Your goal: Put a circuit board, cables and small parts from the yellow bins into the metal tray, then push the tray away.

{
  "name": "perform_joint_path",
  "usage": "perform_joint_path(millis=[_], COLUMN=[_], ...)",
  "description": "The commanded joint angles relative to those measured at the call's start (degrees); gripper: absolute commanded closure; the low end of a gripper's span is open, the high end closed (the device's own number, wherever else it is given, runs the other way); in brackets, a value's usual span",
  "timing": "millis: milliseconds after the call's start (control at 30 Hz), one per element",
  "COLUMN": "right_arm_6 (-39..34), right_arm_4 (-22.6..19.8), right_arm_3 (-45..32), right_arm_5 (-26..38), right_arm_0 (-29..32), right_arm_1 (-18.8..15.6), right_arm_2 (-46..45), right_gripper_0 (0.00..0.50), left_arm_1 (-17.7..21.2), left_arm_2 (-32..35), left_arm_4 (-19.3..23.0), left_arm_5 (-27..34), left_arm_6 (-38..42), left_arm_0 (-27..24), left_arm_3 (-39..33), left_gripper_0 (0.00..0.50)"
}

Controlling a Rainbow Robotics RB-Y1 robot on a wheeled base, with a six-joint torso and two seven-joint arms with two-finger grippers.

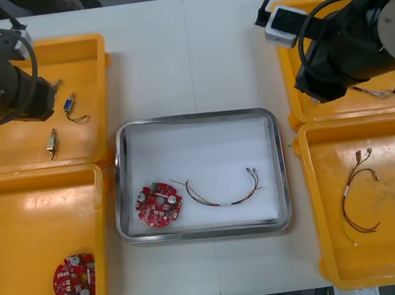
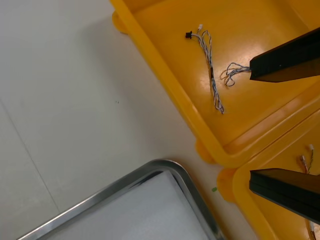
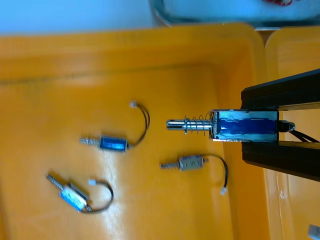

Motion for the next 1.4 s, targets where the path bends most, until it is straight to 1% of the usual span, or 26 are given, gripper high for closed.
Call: perform_joint_path(millis=[33, 167, 333, 433, 733, 900, 1000, 1100, 1200, 1300, 1333, 1367, 1400], right_arm_6=[-2.42, -3.48, -4.27, -3.74, -2.69, -1.81, -1.19, -0.75, -0.40, -0.14, -0.05, 0.04, 0.39], right_arm_4=[-0.17, 0.01, 0.27, 0.18, -1.49, -2.28, -2.63, -3.07, -4.65, -4.65, -4.56, -4.39, -4.39], right_arm_3=[0.68, 2.87, 5.69, 7.71, 11.66, 14.91, 16.58, 17.90, 18.78, 19.92, 20.54, 20.89, 21.51], right_arm_5=[0.15, 0.15, 0.15, 0.15, 0.15, 0.15, 0.15, 0.15, 0.15, 0.15, 0.15, 0.15, 0.15], right_arm_0=[-2.02, -2.02, -2.02, -1.84, -0.44, -0.44, -0.44, -0.44, -0.26, -0.17, -0.17, -0.17, -0.17], right_arm_1=[-2.64, -3.96, -5.28, -6.95, -11.35, -13.02, -13.89, -14.69, -15.04, -15.30, -15.30, -15.39, -15.39], right_arm_2=[-5.06, -8.05, -9.81, -9.81, -10.95, -12.71, -13.41, -14.03, -15.08, -16.05, -16.40, -16.40, -16.58], right_gripper_0=[0.000, 0.000, 0.000, 0.000, 0.000, 0.000, 0.000, 0.000, 0.000, 0.000, 0.000, 0.000, 0.000], left_arm_1=[-1.99, -2.96, -3.84, -4.28, -5.60, -5.77, -5.77, -5.69, -5.69, -5.69, -5.69, -5.69, -5.69], left_arm_2=[-4.91, -9.48, -14.75, -18.62, -26.27, -29.43, -30.92, -32.33, -33.30, -33.39, -33.39, -33.39, -33.39], left_arm_4=[3.00, 3.79, 4.41, 4.49, 4.49, 4.41, 4.23, 3.70, 3.18, 3.00, 2.82, 2.74, 2.74], left_arm_5=[0.51, 0.51, 0.51, -2.09, -10.79, -13.87, -15.01, -15.01, -15.01, -15.10, -15.10, -15.01, -15.10], left_arm_6=[10.09, 14.40, 18.18, 19.41, 20.02, 20.46, 20.82, 21.17, 21.43, 21.34, 21.34, 21.34, 21.43], left_arm_0=[0.18, 0.00, -0.70, -1.58, -3.78, -4.30, -4.21, -4.21, -4.13, -3.95, -3.86, -3.86, -3.86], left_arm_3=[-5.73, -7.93, -7.57, -5.11, 4.20, 7.02, 7.54, 7.89, 8.25, 8.86, 8.77, 8.77, 8.77], left_gripper_0=[0.499, 0.499, 0.497, 0.497, 0.497, 0.495, 0.493, 0.494, 0.494, 0.491, 0.466, 0.424, 0.267])
